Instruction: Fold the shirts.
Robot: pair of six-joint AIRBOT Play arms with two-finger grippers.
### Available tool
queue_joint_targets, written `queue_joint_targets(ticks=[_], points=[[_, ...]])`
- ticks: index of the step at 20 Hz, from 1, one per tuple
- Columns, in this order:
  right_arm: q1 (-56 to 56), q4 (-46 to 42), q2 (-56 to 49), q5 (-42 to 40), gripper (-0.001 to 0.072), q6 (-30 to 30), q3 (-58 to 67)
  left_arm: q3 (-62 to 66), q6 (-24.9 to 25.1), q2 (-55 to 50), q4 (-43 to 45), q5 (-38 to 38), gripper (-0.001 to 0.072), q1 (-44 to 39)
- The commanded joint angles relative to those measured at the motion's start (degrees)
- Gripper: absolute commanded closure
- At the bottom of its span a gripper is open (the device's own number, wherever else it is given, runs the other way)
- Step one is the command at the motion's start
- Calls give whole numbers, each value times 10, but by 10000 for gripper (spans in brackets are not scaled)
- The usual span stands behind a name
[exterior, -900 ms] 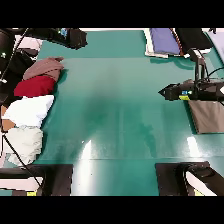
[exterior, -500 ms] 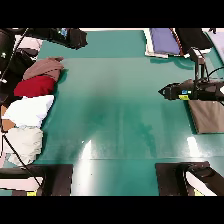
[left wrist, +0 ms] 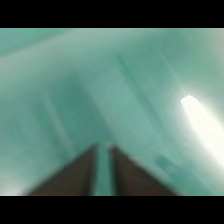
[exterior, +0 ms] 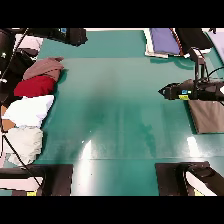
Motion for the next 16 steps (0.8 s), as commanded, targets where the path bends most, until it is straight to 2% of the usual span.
queue_joint_targets(ticks=[1,3,8,16], points=[[1,0,0,0,693,0,1,0,-39,-7,184,51,-8,5],[1,5,0,0,694,0,1,0,-63,-29,271,56,-7,35],[1,4,0,-1,693,2,1,0,-116,-137,268,40,-8,151],[1,4,0,-2,693,2,1,0,-116,-293,266,64,-7,222]])
